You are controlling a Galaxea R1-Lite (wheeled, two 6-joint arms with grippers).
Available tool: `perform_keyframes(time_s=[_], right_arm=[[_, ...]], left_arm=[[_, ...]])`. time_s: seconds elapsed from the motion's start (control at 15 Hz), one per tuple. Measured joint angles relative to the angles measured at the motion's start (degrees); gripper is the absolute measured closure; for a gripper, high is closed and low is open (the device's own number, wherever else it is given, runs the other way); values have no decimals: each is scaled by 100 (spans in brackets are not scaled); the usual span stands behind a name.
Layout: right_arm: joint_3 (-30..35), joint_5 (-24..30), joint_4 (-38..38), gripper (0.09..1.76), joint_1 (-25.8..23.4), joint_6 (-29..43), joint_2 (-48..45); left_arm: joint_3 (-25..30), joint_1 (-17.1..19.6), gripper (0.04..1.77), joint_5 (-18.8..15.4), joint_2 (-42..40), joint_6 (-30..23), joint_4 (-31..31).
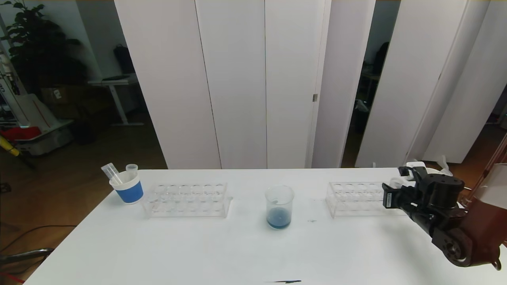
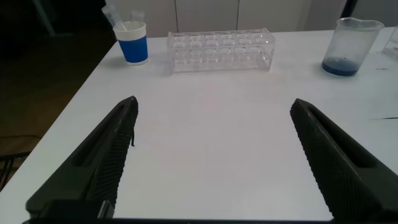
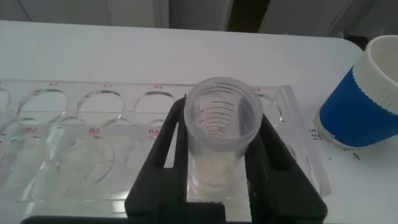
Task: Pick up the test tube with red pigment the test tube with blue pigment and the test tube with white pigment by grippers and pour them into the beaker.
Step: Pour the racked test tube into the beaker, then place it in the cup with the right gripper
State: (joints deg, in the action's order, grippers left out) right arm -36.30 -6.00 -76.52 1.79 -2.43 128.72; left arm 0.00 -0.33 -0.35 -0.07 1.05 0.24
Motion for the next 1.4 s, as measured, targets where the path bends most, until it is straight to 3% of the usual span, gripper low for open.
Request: perform_keyframes(time_s=[1.13, 1.4], right_arm=[[-38, 49, 11, 127, -1, 50, -347], [-258, 110, 485, 127, -48, 52, -766]], left_arm=[[0, 4, 6, 2, 0, -1, -4], [0, 2, 6, 0, 0, 0, -2]])
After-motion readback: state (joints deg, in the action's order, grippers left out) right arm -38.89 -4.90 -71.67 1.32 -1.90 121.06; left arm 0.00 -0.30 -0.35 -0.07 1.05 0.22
